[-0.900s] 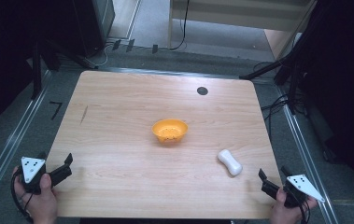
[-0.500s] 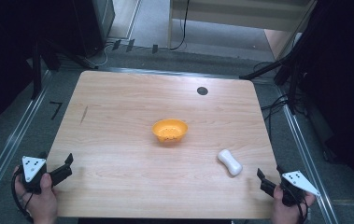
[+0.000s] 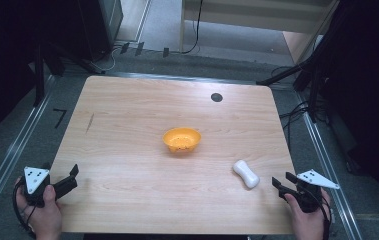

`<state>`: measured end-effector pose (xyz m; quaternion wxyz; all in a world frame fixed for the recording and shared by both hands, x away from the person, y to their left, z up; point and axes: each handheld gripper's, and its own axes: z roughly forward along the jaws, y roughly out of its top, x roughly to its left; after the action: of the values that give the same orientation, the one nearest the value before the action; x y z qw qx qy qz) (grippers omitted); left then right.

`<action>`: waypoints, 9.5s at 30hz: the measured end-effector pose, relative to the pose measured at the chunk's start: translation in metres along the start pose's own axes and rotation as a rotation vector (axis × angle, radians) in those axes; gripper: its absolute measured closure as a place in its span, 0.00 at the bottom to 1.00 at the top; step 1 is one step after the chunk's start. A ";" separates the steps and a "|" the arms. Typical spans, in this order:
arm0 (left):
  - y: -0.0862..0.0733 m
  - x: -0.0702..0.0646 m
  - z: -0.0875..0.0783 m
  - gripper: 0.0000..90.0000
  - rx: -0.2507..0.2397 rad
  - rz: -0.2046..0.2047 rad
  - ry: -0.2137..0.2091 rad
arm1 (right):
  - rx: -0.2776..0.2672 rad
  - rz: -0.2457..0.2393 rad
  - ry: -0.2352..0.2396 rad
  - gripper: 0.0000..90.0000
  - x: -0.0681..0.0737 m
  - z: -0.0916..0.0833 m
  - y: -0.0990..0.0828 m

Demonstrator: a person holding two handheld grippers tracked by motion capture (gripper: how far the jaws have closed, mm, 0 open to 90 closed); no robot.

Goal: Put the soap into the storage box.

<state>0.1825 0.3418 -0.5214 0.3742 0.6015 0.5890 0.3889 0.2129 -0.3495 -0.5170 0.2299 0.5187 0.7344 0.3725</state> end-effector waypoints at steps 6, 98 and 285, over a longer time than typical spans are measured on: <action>0.000 0.000 0.000 0.15 0.001 -0.002 0.000 | -0.004 -0.046 0.020 0.62 -0.002 -0.002 0.011; 0.000 0.003 0.000 0.15 0.004 -0.024 -0.014 | 0.558 -0.187 0.176 0.43 0.061 0.084 0.081; 0.000 0.005 0.000 0.15 0.004 -0.038 -0.029 | 0.426 -0.940 0.566 0.57 0.202 0.186 0.231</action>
<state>0.1829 0.3464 -0.5212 0.3888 0.5964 0.5956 0.3719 0.4128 -0.0613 -0.4403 0.0560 0.0525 0.9770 0.1989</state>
